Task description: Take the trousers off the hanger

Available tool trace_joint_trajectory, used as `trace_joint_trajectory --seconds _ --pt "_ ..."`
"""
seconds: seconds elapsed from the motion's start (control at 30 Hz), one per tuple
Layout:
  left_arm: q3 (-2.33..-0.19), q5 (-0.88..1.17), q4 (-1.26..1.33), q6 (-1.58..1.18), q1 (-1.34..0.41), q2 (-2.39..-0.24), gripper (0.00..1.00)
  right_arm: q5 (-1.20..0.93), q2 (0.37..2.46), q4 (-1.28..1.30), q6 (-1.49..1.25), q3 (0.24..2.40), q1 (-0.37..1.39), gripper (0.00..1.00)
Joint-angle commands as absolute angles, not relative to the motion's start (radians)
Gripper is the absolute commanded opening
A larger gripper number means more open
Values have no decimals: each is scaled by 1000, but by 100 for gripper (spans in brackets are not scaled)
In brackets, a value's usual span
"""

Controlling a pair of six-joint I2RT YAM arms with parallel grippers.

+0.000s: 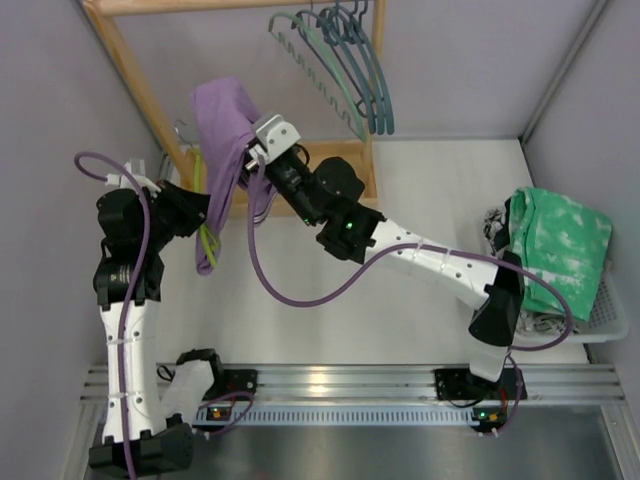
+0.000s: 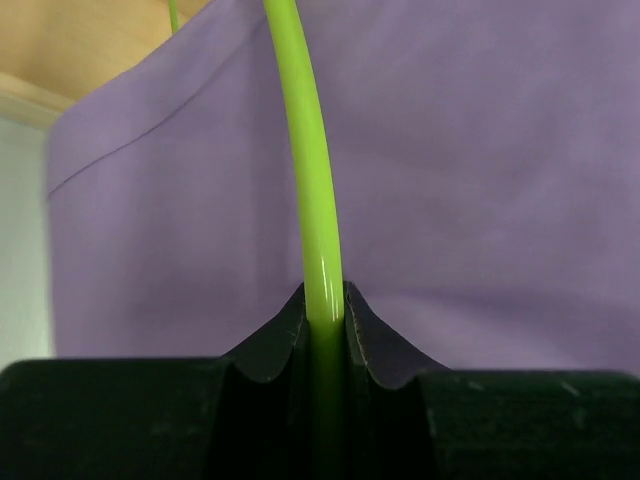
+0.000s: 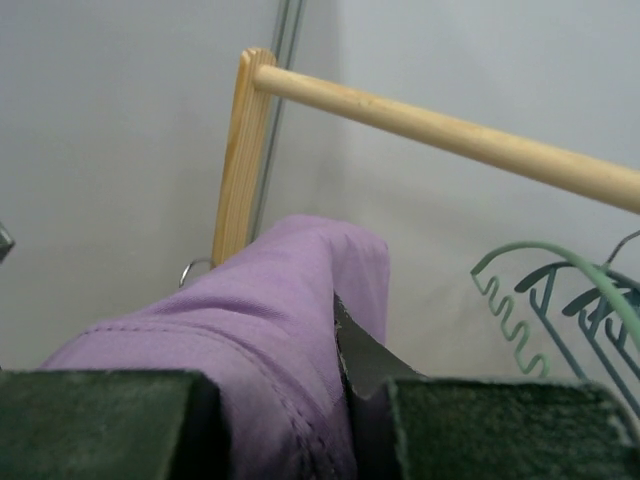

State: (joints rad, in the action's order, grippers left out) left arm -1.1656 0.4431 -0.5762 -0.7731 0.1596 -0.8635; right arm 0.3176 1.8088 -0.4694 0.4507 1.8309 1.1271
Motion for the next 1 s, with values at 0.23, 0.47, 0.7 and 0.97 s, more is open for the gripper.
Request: trace_joint_trajectory --seconds 0.23,0.47,0.7,0.97 --pt "-1065 393 -558 -678 160 -819 0 291 1580 -595 446 1931 1117 0" --pt "-1034 440 -560 -647 161 -804 0 269 1415 -493 448 1847 1117 0" --pt "-1045 454 -557 -634 160 -801 0 169 1154 -317 503 1660 1120 0" --pt "-1078 451 -558 -635 160 -825 0 248 838 -80 587 1453 1112 0"
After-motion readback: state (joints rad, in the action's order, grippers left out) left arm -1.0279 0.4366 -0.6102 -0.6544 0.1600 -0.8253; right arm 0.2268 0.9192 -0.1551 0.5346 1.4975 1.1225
